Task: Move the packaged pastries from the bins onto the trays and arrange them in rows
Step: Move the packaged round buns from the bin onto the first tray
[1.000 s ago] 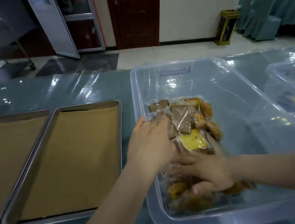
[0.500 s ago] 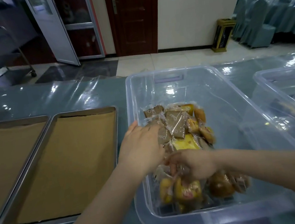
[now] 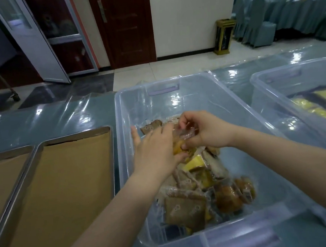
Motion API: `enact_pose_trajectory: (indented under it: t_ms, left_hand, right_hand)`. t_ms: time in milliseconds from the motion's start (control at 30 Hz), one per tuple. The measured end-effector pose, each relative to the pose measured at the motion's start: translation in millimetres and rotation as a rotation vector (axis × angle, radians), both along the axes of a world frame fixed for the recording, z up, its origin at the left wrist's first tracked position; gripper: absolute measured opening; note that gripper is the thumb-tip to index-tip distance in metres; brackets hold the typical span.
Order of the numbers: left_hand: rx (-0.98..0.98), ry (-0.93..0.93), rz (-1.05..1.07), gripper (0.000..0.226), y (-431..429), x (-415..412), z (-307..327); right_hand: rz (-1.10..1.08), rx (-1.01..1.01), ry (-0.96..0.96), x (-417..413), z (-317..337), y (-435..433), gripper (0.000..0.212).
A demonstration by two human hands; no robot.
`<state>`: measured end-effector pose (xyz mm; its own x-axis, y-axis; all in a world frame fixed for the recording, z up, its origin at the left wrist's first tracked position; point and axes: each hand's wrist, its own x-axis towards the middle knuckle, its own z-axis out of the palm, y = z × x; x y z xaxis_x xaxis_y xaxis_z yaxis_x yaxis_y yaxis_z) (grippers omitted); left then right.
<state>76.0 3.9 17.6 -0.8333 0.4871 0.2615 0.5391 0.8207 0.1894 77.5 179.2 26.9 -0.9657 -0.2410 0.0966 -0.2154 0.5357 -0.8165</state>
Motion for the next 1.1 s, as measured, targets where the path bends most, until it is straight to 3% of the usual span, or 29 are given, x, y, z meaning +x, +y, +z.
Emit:
enact_pose_trajectory:
  t_ms: [67, 167, 300, 400, 533, 600, 700, 767, 867, 933, 1100]
  left_hand:
    - [-0.047, -0.034, 0.01, 0.061, -4, -4, -4]
    - [-0.133, -0.047, 0.006, 0.055, -8, -8, -8]
    - [-0.204, 0.014, 0.014, 0.044, -8, -9, -12]
    - [-0.234, 0.02, 0.031, 0.043, -8, -10, -14]
    - [-0.244, 0.006, 0.042, 0.045, -9, -9, -17]
    - [-0.248, 0.005, 0.043, 0.05, -9, -9, -17]
    - [-0.282, 0.004, 0.029, 0.058, -9, -9, -18]
    - [-0.286, 0.014, 0.023, 0.06, -8, -10, -19]
    - [-0.272, 0.025, 0.022, 0.057, -8, -12, -20]
    - [-0.265, 0.031, 0.023, 0.055, -8, -12, -21]
    - [-0.266, 0.035, 0.029, 0.057, -7, -14, -23]
  right_hand:
    - [0.01, 0.064, 0.008, -2, -6, 2, 0.038]
    - [0.032, 0.351, 0.002, -8, -19, 13, 0.045]
    - [0.026, 0.762, -0.194, -13, -39, 31, 0.057]
    - [0.056, 0.933, -0.353, -8, -58, 30, 0.07]
    - [0.309, 1.26, -0.635, 19, -87, 22, 0.096]
    - [0.475, 1.509, -0.612, 32, -101, 21, 0.098]
    - [0.558, 1.679, -0.626, 45, -110, 19, 0.111]
    - [0.583, 1.748, -0.555, 47, -108, 18, 0.097]
    - [0.594, 1.698, -0.387, 40, -103, 19, 0.078]
    - [0.62, 1.692, -0.374, 33, -99, 20, 0.069]
    - [0.441, 1.553, -0.208, 12, -79, 22, 0.055]
